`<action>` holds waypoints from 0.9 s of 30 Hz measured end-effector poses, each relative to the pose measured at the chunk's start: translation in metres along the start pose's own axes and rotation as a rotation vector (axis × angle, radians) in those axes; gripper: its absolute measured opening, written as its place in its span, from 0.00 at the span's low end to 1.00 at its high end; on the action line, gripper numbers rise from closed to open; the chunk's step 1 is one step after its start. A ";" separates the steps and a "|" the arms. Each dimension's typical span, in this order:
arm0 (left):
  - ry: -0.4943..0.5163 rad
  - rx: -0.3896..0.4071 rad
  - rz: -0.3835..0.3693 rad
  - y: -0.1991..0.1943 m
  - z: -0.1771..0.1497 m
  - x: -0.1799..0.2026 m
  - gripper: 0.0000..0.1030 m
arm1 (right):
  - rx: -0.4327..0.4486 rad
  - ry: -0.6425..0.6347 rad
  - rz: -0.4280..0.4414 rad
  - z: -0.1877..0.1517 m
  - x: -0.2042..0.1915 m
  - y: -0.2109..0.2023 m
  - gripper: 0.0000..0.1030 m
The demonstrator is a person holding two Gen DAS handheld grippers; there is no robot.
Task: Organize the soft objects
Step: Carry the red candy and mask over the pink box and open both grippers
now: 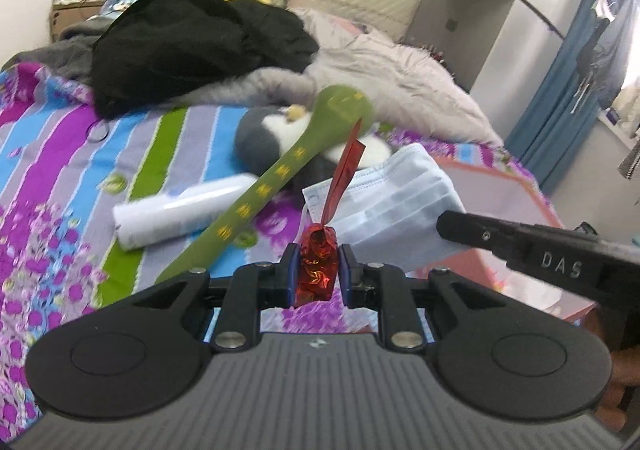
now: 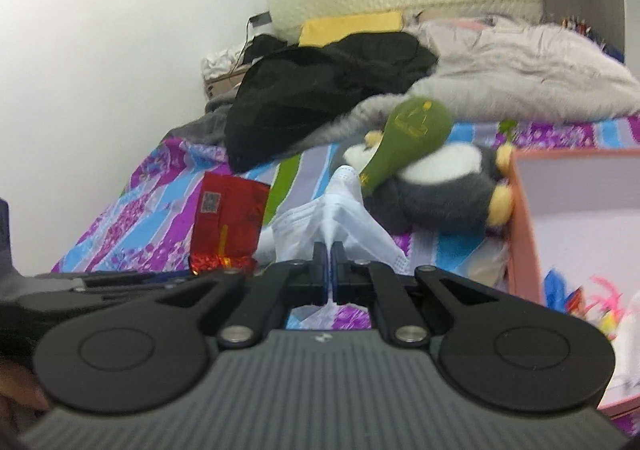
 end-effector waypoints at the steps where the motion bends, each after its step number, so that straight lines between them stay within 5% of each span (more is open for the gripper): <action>1: 0.001 0.000 -0.011 -0.001 0.006 0.005 0.23 | 0.009 -0.001 -0.009 0.004 0.002 -0.005 0.05; 17: 0.133 -0.038 -0.216 0.029 0.078 0.157 0.23 | 0.191 0.100 -0.216 0.067 0.101 -0.102 0.05; 27: 0.246 -0.242 -0.202 0.125 0.056 0.240 0.23 | 0.057 0.231 -0.431 0.038 0.219 -0.096 0.05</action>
Point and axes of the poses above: each gripper's, at about its wrist camera, not at the fingertips, and y roughly the way its jaws point, x to its right, z to its top, the point moved 9 cm from there along y, roughly the way its jaws point, and after that the axes turned 8 degrees about -x, right-handed, at the moved point
